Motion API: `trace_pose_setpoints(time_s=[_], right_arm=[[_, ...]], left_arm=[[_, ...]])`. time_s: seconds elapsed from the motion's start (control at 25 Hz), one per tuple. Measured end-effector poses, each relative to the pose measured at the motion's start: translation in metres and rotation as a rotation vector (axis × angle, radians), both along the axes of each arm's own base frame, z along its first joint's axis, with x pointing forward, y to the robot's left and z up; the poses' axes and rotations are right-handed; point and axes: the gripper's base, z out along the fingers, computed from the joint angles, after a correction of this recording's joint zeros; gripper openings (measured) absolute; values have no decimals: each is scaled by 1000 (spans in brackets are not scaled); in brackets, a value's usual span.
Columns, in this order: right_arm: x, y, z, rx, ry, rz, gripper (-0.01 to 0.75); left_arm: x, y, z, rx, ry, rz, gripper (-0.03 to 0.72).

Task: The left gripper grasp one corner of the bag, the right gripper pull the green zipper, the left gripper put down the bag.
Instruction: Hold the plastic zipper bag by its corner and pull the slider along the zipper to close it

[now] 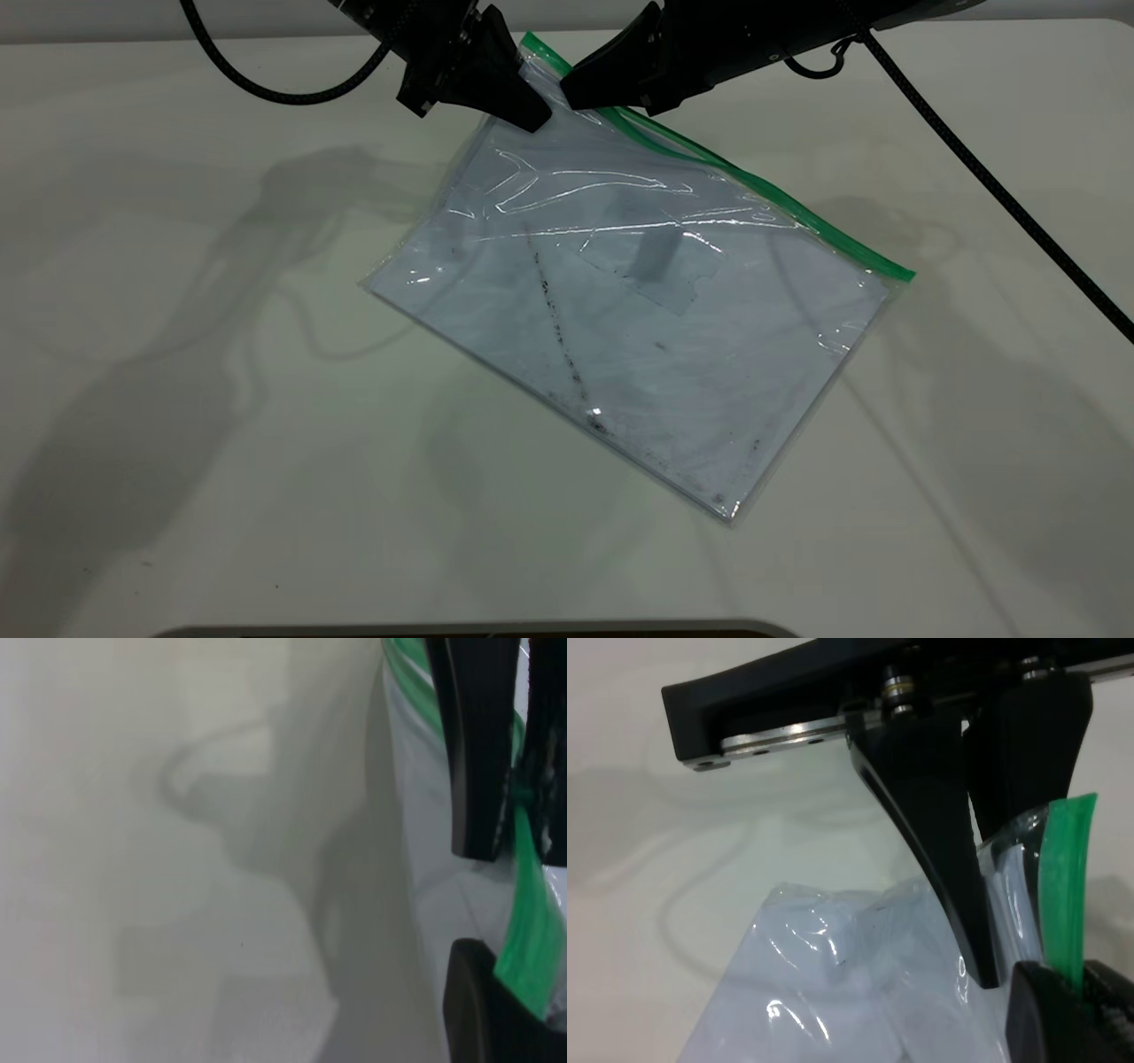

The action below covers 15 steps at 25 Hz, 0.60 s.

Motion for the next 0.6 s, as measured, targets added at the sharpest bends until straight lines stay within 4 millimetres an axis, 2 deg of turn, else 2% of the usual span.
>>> trace_pose_setpoints(time_s=[0.44, 0.6], right_arm=[[6, -9, 2, -10, -15, -18, 32], [7, -16, -5, -25, -5, -25, 32]], left_arm=[[8, 18, 10, -87, 20, 66, 53], [10, 21, 11, -94, 18, 77, 53]])
